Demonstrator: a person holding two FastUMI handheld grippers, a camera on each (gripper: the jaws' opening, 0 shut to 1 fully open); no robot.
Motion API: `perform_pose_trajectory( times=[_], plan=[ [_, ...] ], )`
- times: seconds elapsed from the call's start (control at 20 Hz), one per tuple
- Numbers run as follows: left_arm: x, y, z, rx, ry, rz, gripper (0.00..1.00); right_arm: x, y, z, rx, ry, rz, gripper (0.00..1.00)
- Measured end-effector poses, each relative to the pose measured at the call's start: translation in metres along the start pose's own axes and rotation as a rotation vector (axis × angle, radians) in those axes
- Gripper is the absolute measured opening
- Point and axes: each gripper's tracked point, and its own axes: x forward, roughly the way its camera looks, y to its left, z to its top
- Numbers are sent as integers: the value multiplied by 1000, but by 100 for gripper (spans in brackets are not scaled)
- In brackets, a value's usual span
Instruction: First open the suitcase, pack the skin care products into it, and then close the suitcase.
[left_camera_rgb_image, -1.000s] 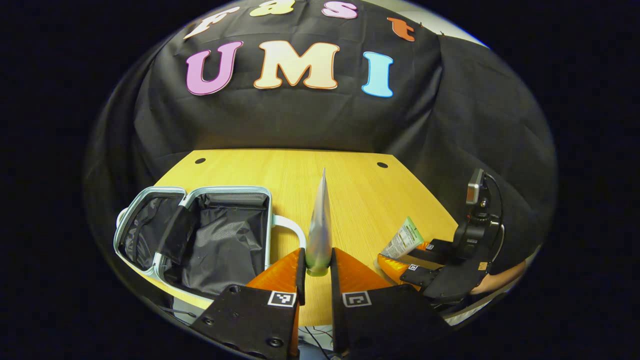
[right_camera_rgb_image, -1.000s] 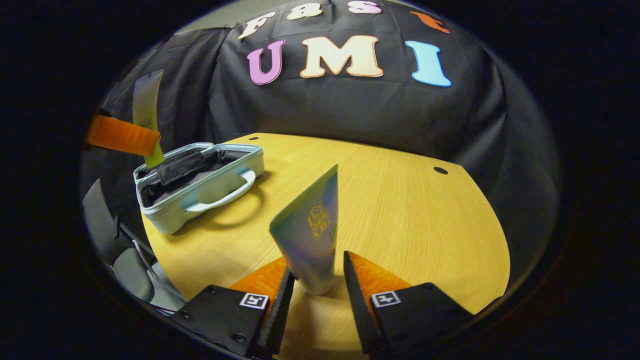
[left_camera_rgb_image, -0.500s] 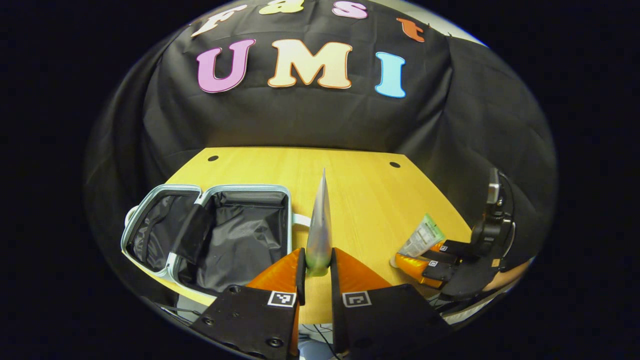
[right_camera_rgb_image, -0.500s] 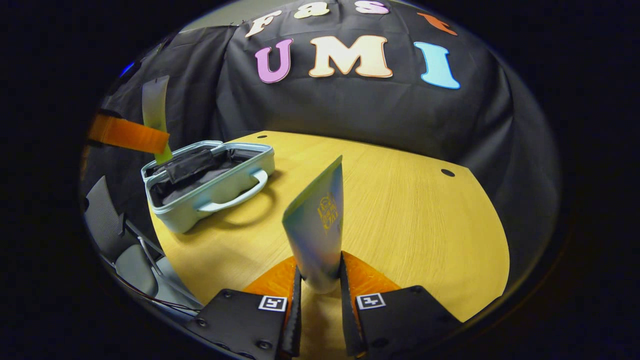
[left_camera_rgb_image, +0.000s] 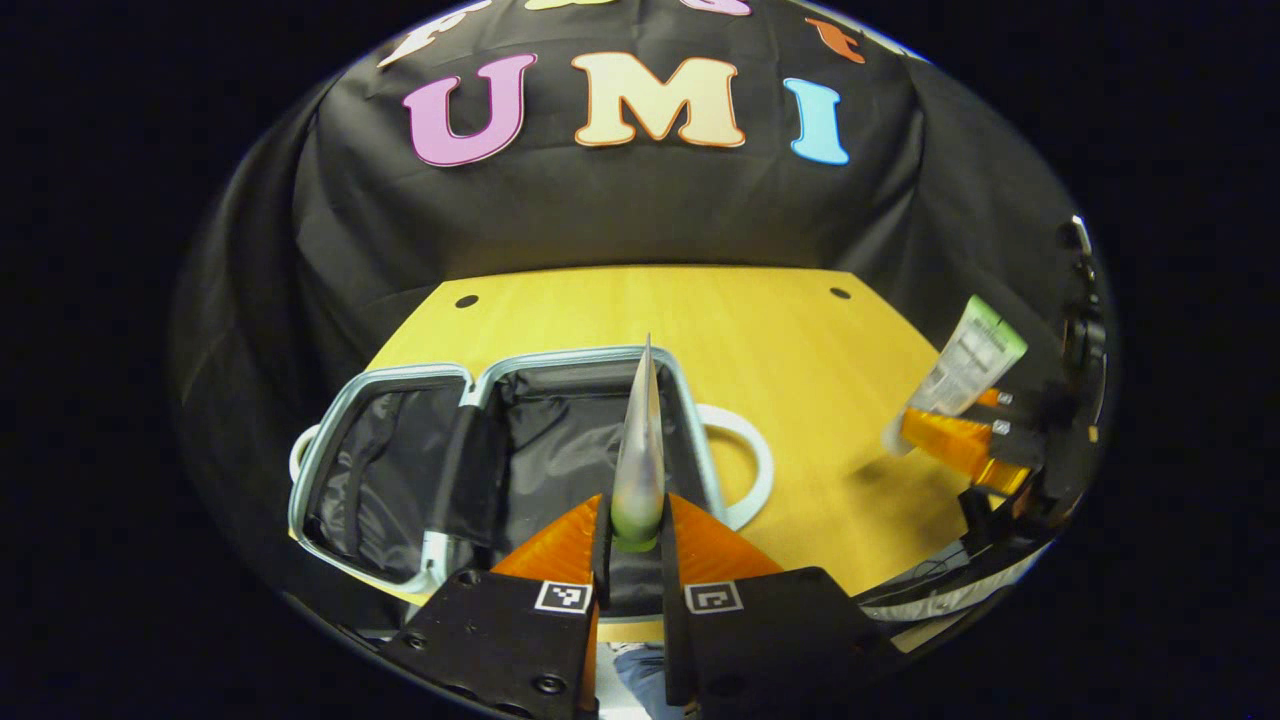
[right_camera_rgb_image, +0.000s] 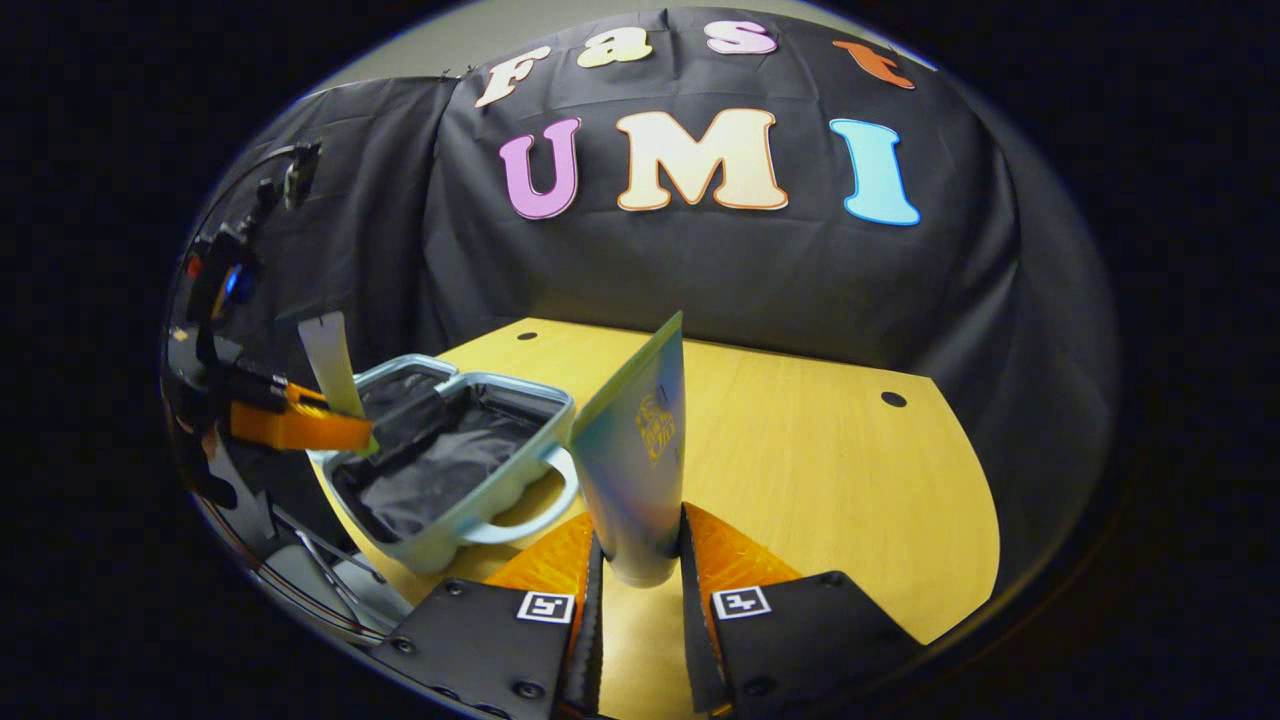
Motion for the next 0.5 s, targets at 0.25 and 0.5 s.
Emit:
perform_pose_trajectory(
  times=[0.25,0.5],
  plan=[
    [12,37,-31,-4,102,3,19,10,61,14,-18,10,36,33],
    [31,53,-56,-42,207,3,19,22,113,19,-37,49,106,36]
  ],
)
